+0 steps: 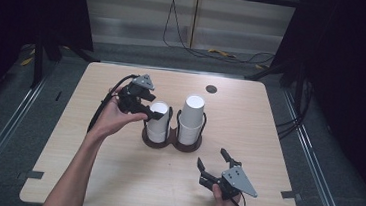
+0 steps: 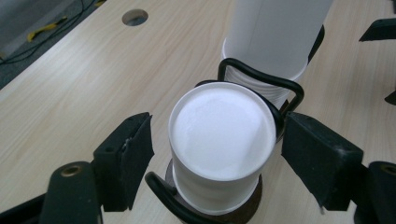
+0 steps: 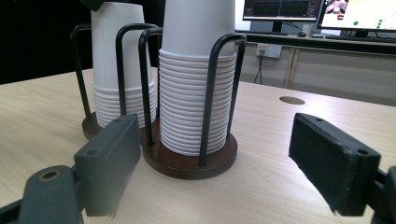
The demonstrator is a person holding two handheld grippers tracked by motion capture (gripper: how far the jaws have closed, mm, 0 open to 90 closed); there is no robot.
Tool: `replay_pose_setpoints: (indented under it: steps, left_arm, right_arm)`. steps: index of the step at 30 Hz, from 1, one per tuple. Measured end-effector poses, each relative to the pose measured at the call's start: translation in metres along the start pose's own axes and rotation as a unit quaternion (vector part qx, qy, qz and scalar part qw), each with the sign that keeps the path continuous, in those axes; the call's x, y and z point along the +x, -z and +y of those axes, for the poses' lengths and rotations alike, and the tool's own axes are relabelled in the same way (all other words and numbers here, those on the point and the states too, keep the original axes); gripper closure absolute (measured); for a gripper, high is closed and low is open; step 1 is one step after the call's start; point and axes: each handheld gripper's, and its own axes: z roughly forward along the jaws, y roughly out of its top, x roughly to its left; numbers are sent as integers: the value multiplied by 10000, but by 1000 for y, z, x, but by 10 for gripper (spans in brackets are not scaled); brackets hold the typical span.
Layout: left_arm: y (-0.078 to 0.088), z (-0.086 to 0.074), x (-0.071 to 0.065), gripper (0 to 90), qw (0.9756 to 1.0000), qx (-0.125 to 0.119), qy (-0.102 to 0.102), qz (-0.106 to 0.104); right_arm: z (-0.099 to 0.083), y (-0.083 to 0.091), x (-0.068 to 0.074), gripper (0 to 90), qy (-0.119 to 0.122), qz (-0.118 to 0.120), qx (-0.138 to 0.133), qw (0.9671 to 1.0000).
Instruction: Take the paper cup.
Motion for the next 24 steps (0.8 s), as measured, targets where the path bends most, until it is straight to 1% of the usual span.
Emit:
replay_pose_setpoints:
  steps: [1, 2, 3, 4, 5, 6, 8, 9, 10, 11, 12, 13, 16, 17, 18, 19, 20, 21, 22, 23, 24]
  left_arm:
    - [0, 1, 1, 247, 10000, 38, -15, -38]
    - [-1, 2, 0, 248, 10000, 77, -14, -35]
    - [-2, 2, 1, 248, 9999, 145, -58, 1]
    - [-2, 3, 0, 245, 9998, 189, -14, 20]
    - [-3, 3, 0, 243, 9998, 178, -64, 5]
    - [-4, 4, 0, 246, 9997, 224, -67, 2]
    - [-7, 5, 0, 246, 9994, 347, -65, 7]
    - [-8, 5, 1, 244, 9990, 421, -116, -13]
    - [-9, 6, -1, 244, 9990, 443, -77, 4]
    - [-10, 7, -1, 245, 9987, 497, -117, 41]
    - [-11, 8, -1, 247, 9984, 541, -143, 26]
    - [-12, 9, -1, 247, 9985, 542, -91, -26]
    - [-16, 11, 1, 250, 9973, 710, -153, -98]
    - [-17, 11, 1, 254, 9972, 723, -154, -77]
    - [-18, 11, 1, 263, 9969, 758, -119, -150]
    - [-19, 11, 1, 278, 9971, 724, -77, -200]
    - [-19, 11, 2, 314, 9967, 766, -172, -213]
    - [-21, 11, 2, 318, 9973, 700, -46, -204]
    - [-21, 11, 2, 317, 9973, 700, -46, -204]
    - [-24, 11, 1, 314, 9968, 775, -85, -199]
    - [-25, 11, 1, 311, 9968, 771, -87, -187]
  right_arm:
    - [0, 0, 0, 164, 3, 5, 3, 10000]
    - [0, 0, 0, 164, 2, 5, 9, 10000]
    - [0, 0, 0, 165, 0, 21, 20, 10000]
    - [0, 0, 0, 164, 2, 24, 22, 10000]
    - [0, 0, 0, 165, 4, 25, 21, 10000]
    - [0, 0, 0, 166, 6, 26, 23, 10000]
    - [0, 0, 0, 166, 7, 18, 12, 10000]
    - [0, 0, 0, 166, 9, 16, 10, 10000]
    - [0, 0, 0, 166, 8, 17, 10, 10000]
    - [0, 0, 0, 166, 9, 18, 9, 10000]
    - [0, 0, 0, 166, 10, 19, 8, 10000]
    - [0, 0, 0, 166, 10, 22, 9, 10000]
    - [0, 0, 0, 166, 18, 27, 10, 10000]
    - [0, 0, 0, 166, 18, 28, 8, 10000]
    - [0, 0, 0, 166, 9, 27, 9, 10000]
    - [0, 0, 0, 166, 10, 29, 9, 10000]
    - [0, 0, 0, 166, 11, 32, 10, 10000]
    - [0, 0, 0, 166, 22, 33, 9, 10000]
    - [0, 0, 0, 166, 34, 22, 21, 10000]
    - [0, 0, 0, 166, 32, 24, 27, 10000]
    - [0, 0, 0, 166, 19, 31, 15, 10000]
